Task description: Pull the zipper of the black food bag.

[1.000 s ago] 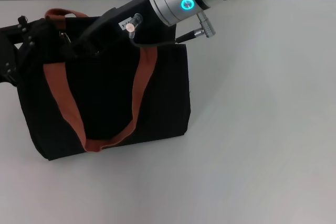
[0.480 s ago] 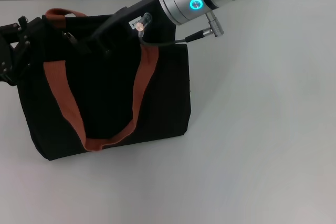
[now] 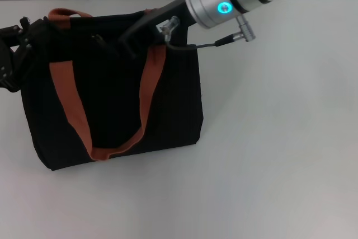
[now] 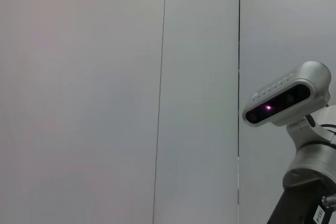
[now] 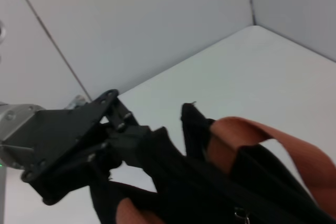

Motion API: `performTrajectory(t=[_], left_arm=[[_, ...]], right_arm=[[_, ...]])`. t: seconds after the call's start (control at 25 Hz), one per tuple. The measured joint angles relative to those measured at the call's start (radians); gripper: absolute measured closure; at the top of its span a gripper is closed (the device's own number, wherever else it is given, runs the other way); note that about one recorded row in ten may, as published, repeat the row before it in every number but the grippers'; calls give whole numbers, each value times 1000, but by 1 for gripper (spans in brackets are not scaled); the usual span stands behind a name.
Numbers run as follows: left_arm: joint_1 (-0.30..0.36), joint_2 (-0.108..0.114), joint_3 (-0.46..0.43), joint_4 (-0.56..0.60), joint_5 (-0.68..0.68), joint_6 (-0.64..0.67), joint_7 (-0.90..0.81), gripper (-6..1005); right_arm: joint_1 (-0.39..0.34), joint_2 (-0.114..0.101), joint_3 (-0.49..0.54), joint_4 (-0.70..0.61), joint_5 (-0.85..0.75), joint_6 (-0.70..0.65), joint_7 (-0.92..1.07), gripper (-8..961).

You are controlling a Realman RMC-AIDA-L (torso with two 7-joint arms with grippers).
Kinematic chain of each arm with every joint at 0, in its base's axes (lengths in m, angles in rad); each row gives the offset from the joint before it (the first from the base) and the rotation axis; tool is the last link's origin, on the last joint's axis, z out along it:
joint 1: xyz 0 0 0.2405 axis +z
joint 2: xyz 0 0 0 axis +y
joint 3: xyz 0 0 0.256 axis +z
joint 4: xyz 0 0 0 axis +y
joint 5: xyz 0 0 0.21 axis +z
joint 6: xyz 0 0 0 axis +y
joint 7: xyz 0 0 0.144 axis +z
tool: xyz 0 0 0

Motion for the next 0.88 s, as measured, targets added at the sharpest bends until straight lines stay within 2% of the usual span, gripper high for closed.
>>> performTrajectory(t=[0.32,0.52,0.56,0.88], left_arm=[[1,0,0,0,0,3,0,980],[4,2,-2,0,-1,3,0,980],[6,3,-2,0,-2,3,0,980],[7,2,-2,0,-3,2,0,980]], right_arm=[[-147,-1,10,-215,-133,-34,111,954],[-259,0,96,-338,-174,-105,126,954],[-297,1,134,-376,-169,-132,126,954],[-380,0,197,-435,-62,-172,66,953]])
